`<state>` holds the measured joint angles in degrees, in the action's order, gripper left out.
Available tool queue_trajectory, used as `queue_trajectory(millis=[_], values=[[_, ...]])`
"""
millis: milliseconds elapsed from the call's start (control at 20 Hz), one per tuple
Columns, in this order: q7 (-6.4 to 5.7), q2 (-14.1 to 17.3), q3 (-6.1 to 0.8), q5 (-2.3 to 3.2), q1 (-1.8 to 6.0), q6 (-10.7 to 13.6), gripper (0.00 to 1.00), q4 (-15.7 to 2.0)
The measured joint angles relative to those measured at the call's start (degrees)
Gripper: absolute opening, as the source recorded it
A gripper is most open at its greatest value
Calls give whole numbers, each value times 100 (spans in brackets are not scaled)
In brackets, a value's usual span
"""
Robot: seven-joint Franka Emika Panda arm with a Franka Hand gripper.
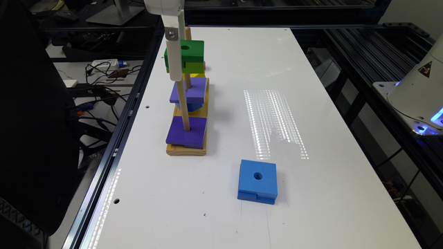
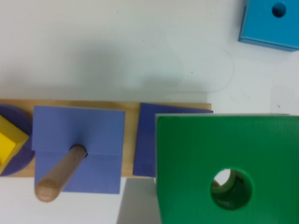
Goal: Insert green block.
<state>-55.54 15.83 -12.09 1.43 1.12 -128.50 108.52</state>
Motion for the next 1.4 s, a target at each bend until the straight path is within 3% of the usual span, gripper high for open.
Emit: queue_trajectory(millis=[1400], values=[[0,113,1,1,2,-95,0,1]])
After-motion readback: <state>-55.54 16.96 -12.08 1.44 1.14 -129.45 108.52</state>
